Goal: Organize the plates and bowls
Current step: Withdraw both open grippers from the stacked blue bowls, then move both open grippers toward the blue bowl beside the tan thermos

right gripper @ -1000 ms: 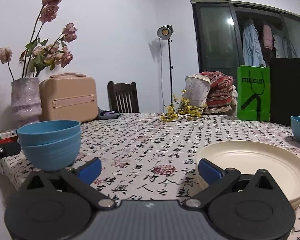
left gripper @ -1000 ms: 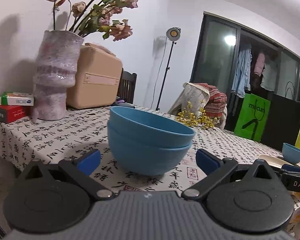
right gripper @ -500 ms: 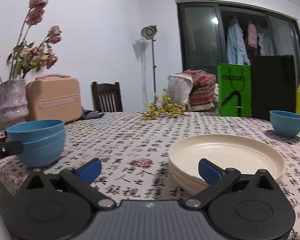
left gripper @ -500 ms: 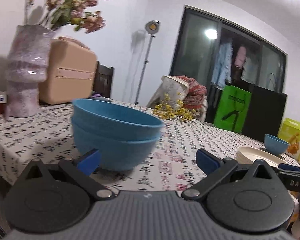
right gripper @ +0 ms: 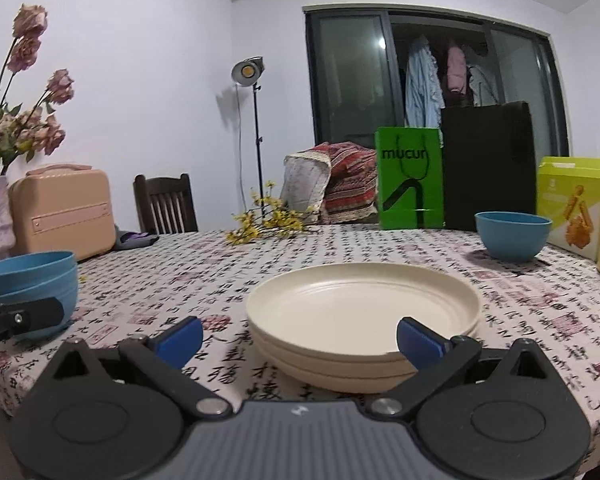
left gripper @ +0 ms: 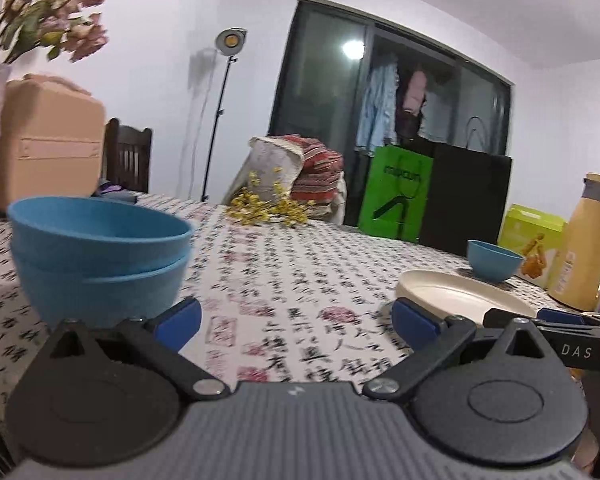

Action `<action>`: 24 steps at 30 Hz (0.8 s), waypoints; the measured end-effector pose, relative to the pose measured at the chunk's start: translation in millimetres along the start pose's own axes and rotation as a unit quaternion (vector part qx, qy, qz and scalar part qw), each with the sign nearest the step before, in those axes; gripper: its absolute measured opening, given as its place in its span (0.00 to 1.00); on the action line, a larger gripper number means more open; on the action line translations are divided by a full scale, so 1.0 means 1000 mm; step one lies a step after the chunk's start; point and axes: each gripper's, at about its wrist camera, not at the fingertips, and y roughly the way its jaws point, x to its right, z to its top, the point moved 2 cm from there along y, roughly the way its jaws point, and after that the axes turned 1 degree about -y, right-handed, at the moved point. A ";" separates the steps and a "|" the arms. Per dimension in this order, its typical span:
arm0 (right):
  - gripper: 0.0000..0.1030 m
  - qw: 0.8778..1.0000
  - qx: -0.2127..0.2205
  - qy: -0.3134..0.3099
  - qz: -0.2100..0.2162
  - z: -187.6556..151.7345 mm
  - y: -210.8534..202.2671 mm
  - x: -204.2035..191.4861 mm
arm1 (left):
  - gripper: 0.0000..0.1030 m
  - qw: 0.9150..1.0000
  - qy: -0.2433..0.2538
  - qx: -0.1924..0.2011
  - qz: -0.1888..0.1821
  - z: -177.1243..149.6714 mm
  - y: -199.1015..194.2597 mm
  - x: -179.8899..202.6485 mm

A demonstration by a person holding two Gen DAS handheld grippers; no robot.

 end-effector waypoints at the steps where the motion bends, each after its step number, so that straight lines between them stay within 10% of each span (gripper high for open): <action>1: 1.00 1.000 0.002 0.000 -0.003 0.001 -0.001 0.002 | 1.00 1.000 0.002 0.002 -0.004 0.001 0.001 0.003; 24: 1.00 0.996 0.042 0.019 -0.076 0.018 -0.017 0.053 | 1.00 0.996 0.025 -0.002 -0.088 0.014 0.050 0.064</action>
